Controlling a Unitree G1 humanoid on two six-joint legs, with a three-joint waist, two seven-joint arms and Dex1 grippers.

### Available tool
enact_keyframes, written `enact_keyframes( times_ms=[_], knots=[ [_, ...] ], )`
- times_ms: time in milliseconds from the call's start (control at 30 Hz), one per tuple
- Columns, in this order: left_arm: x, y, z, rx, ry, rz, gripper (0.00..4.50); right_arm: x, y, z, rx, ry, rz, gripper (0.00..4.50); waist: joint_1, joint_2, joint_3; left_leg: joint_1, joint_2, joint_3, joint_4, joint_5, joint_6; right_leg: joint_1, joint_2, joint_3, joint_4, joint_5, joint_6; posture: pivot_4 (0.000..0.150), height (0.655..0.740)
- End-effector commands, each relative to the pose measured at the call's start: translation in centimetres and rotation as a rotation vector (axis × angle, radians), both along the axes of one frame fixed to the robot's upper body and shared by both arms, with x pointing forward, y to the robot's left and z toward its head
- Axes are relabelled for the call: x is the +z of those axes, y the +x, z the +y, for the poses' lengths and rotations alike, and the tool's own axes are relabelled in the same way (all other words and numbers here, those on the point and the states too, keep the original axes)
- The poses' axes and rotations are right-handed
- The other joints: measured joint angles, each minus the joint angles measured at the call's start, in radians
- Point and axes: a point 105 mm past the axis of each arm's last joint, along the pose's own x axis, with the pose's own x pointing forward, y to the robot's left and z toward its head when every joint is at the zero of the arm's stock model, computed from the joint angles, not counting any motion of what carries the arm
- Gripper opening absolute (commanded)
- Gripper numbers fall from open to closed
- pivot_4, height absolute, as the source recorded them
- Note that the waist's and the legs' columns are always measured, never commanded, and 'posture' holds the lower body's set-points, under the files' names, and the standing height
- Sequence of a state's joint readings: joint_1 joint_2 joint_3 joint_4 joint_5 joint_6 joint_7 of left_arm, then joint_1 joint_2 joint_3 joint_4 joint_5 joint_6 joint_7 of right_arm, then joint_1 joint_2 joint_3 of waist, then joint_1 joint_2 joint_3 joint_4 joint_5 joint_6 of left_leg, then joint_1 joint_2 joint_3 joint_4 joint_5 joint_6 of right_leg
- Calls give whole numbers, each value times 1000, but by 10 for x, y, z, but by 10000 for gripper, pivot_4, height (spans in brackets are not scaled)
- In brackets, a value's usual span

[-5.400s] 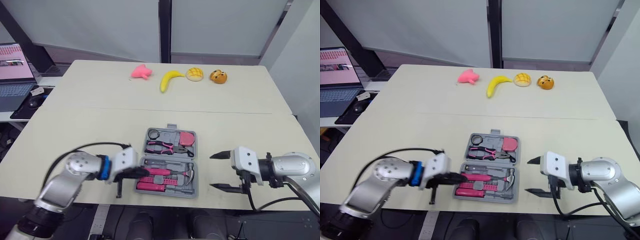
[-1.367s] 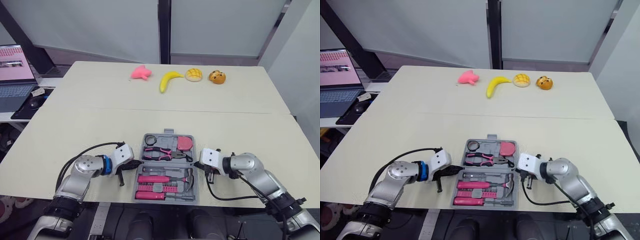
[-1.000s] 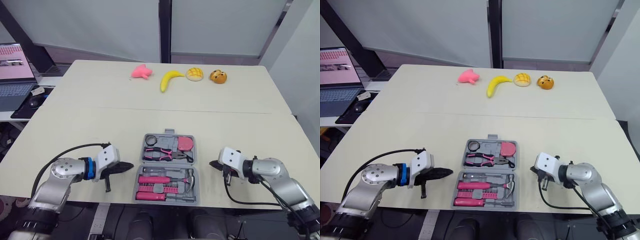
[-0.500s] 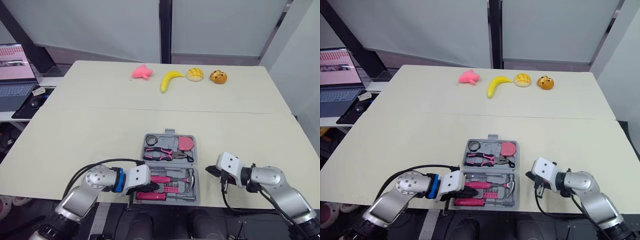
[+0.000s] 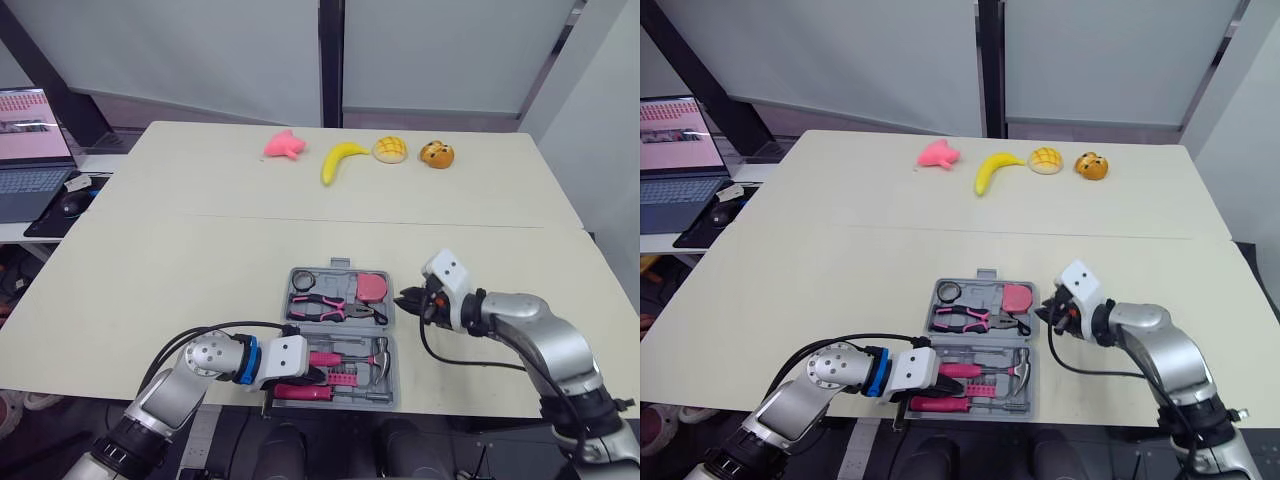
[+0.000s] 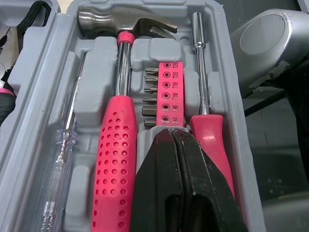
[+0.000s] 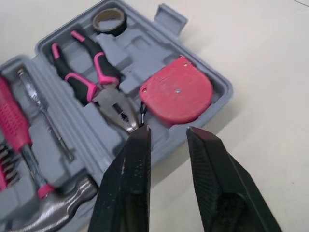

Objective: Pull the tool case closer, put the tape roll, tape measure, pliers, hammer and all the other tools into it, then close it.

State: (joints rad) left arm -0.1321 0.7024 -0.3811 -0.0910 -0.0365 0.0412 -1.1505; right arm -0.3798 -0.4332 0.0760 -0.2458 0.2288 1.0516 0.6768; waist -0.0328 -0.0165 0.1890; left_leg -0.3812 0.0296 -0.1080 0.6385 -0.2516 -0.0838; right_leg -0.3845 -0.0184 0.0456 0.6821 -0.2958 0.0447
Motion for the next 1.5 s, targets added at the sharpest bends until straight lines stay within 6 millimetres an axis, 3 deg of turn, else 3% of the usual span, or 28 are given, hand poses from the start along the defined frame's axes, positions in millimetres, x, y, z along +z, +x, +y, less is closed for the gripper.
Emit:
enact_keyframes(
  times_ms=[33,200,300,333,667,800,933,1033,1333,1433,1500],
  knots=[
    [-18,-5,11,10,89,43,0,-2,15,-4,-144,49,72,21999,0,1,-1,0,0,0,0,0,0,0,0,0,0,0,0,1500,7400],
    [-20,-4,8,1,94,41,0,-15,32,-3,-279,100,149,33777,-1,2,-1,0,0,0,-2,0,0,-1,0,0,0,0,0,1500,7400],
    [-20,-2,7,-3,97,43,0,-21,35,9,-283,184,230,43380,-1,4,-2,0,0,1,-2,0,0,-1,0,0,0,0,0,1500,7400],
    [-21,-3,8,-8,102,46,0,-22,36,13,-283,207,256,44268,-1,4,-2,0,0,1,-2,0,0,-1,0,0,0,0,0,1500,7400],
    [-32,-6,15,-30,158,73,0,-27,35,45,-152,339,378,44268,-4,12,-10,2,0,1,-2,1,1,0,0,1,0,0,0,1500,7400],
    [-35,-8,16,-44,176,79,0,-13,40,51,-72,409,339,44268,-11,14,-11,2,0,1,-2,1,1,0,0,1,0,0,1,1500,7400],
    [-38,-10,16,-57,188,84,0,23,35,62,111,536,289,44268,-23,15,-11,2,0,2,-3,1,2,0,0,1,0,0,1,1500,7400],
    [-40,-10,17,-60,195,85,0,34,26,67,232,520,242,44268,-25,18,-12,2,0,2,-4,1,2,0,0,2,0,0,1,1500,7400],
    [-45,-10,17,-46,174,78,0,42,6,70,515,281,24,44268,-21,22,-15,3,0,2,-4,1,2,0,0,2,0,-3,5,1500,7400],
    [-30,-2,9,8,70,51,0,46,-3,67,573,236,-15,44268,-18,22,-15,3,-1,2,-4,1,2,1,0,1,-1,-3,5,1500,7400],
    [-7,2,3,41,-42,34,0,48,-11,66,606,224,-32,44268,-16,22,-15,2,-1,1,-4,1,2,0,-1,1,-1,-3,5,1500,7400]
  ],
)
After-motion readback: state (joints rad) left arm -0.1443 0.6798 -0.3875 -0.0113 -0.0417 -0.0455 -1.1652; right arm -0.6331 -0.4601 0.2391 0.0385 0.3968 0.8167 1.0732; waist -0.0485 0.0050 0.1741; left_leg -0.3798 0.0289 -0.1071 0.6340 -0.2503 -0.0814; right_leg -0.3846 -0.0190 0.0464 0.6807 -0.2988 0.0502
